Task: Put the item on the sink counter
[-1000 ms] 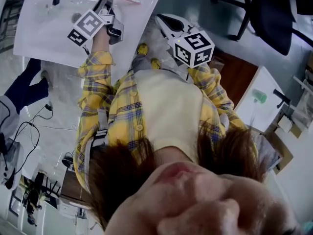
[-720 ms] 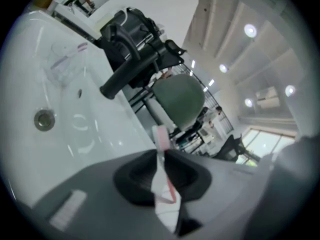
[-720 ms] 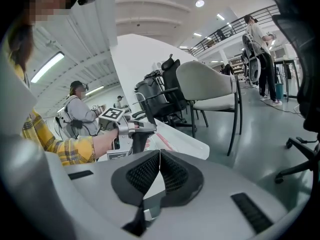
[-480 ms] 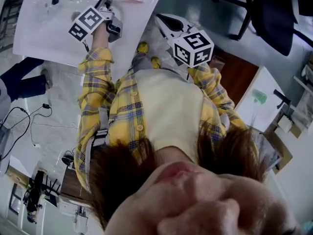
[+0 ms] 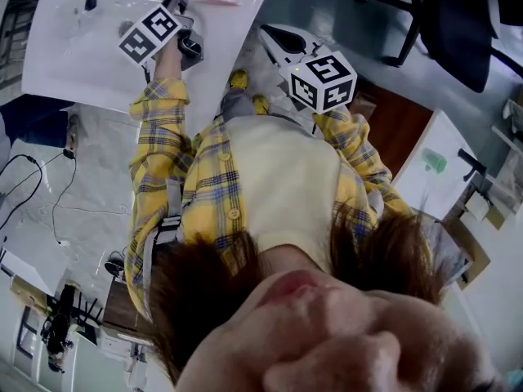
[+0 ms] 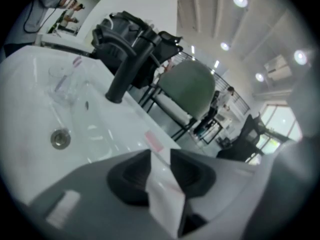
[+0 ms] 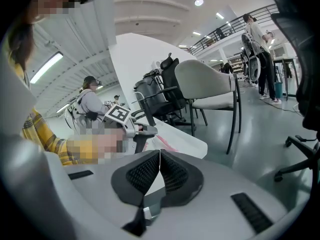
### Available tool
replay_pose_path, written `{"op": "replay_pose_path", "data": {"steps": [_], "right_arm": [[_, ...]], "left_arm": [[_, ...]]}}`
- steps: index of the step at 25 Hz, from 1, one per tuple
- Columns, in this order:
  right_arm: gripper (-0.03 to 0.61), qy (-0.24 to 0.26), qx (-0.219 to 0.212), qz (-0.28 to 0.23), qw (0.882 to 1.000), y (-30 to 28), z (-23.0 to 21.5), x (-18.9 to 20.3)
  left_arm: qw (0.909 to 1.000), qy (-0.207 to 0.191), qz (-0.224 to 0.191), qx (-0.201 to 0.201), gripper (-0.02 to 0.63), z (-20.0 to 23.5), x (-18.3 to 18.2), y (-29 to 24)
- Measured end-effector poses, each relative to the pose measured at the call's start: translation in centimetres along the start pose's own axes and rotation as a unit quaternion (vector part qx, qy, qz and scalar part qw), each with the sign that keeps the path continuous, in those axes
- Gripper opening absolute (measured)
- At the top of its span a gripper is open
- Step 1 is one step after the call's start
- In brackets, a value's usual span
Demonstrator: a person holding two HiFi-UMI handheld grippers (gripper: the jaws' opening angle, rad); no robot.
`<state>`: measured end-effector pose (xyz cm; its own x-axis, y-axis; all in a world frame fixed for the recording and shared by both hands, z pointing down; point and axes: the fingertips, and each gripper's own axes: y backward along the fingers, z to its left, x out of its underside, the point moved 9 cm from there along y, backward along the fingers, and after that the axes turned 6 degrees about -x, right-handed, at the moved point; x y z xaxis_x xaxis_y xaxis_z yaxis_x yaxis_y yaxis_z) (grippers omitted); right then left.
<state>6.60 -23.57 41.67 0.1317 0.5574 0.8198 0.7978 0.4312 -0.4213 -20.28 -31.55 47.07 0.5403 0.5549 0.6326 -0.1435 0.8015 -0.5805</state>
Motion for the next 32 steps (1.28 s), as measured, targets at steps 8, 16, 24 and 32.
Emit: {"op": "replay_pose_path", "data": {"steps": [8,16,24,32], "right_arm": [[0.015,-0.001,-0.004,0.001,1.000,-0.2,0.1,0.2],[0.015,-0.004,0.000,0.001,1.000,0.1,-0.2,0.3],[0.015,-0.002,-0.004,0.006,1.000,-0.3,-0.1,0.6],[0.015,0.000,-0.011,0.010,1.000,-0.6,0.0,0.4]], "left_arm": [[0.9994,-0.023,0.000,-0.026,0.203,-0.2,0.1,-0.2],[0.9963,-0.080,0.018,-0.027,0.272,-1.1,0.1,-0.8],[0.9843,-0.169,0.036,-0.034,0.287,-1.7,0.1,-0.9],[0.9676,-0.246,0.055,-0.019,0.295,-2.5,-0.4,-0.6]]}}
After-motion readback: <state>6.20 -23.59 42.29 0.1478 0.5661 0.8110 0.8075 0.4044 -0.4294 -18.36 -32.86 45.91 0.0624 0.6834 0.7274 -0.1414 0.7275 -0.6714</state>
